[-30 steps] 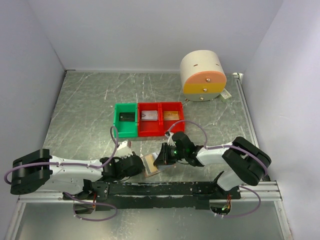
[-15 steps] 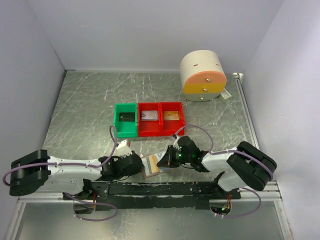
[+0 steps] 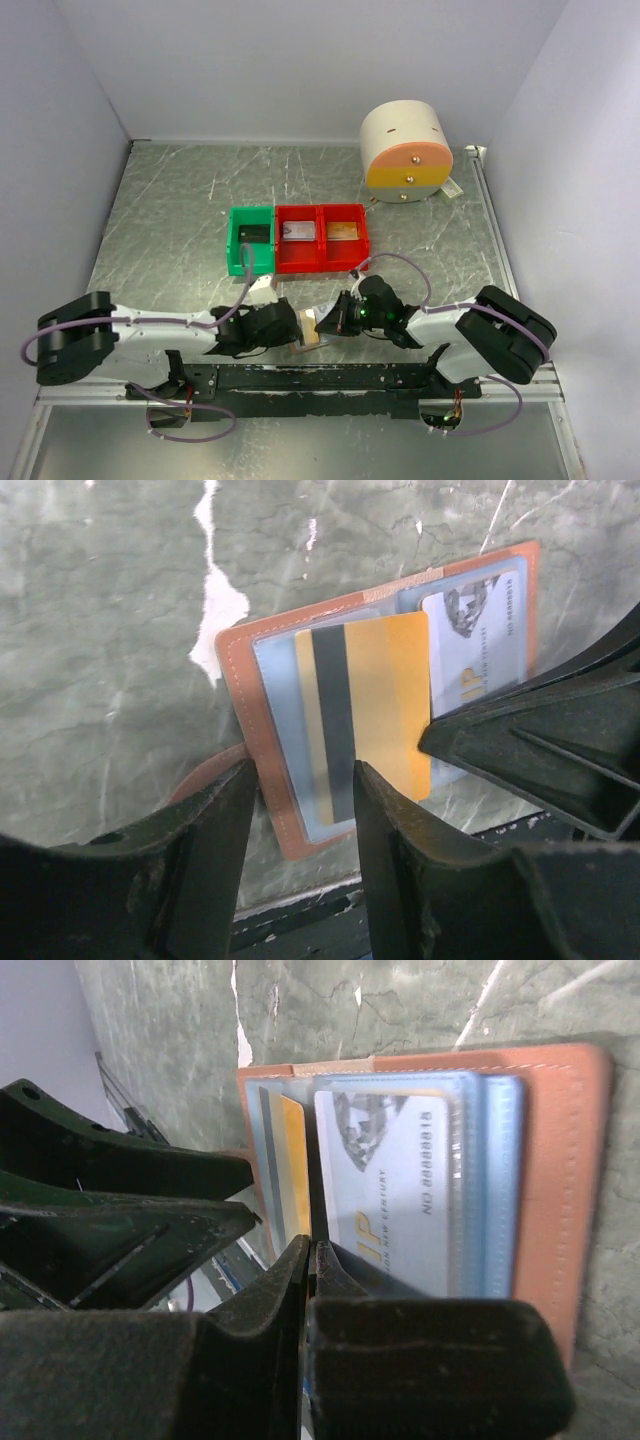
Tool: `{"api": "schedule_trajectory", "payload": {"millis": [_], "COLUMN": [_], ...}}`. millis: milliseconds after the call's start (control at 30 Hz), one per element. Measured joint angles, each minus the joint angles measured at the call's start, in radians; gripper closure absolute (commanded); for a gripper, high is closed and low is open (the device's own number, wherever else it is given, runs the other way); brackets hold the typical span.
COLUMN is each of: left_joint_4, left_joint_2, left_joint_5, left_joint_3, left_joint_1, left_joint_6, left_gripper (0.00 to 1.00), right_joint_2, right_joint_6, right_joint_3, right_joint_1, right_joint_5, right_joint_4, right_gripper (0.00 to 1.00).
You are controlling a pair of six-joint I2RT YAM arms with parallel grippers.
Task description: Take the credit cards out of the card holder
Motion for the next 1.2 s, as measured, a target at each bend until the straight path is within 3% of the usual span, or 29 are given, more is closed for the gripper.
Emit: {"api": "schedule_trajectory", "payload": {"millis": [200,533,867,1200], "left_joint_4": [-0.076,-0.110,-0.150,-0.159], "left_joint_2": [0.141,0.152,0.174,0.178], "left_joint_5": [0.003,-0.004,-0.007,-0.008], "left_joint_3": [0.122,0.135,0.164,0.170], "left_joint_1": [0.000,0.000,0.000,0.000], "left_joint_6": [0.010,-0.008,-0.008,-0.010], "left_gripper": [0.62,0.66,0.69,0.69], "right_joint_2": [0.005,0.005,0.039,-0.061], "right_joint_6": [-0.018,-0.084,-0.095,-0.127], "right_joint_3": [0.001,0.050,0.069,0.067], "right_joint_1": [-0.001,-0.001,-0.016,-0.042], "right_joint_5": [-0.004,-0.021,-0.047,-0.051], "right_joint_4": [-0.013,-0.096,-0.101,-0.156], "right_gripper": [0.95,0.88,0.99,0.99]}}
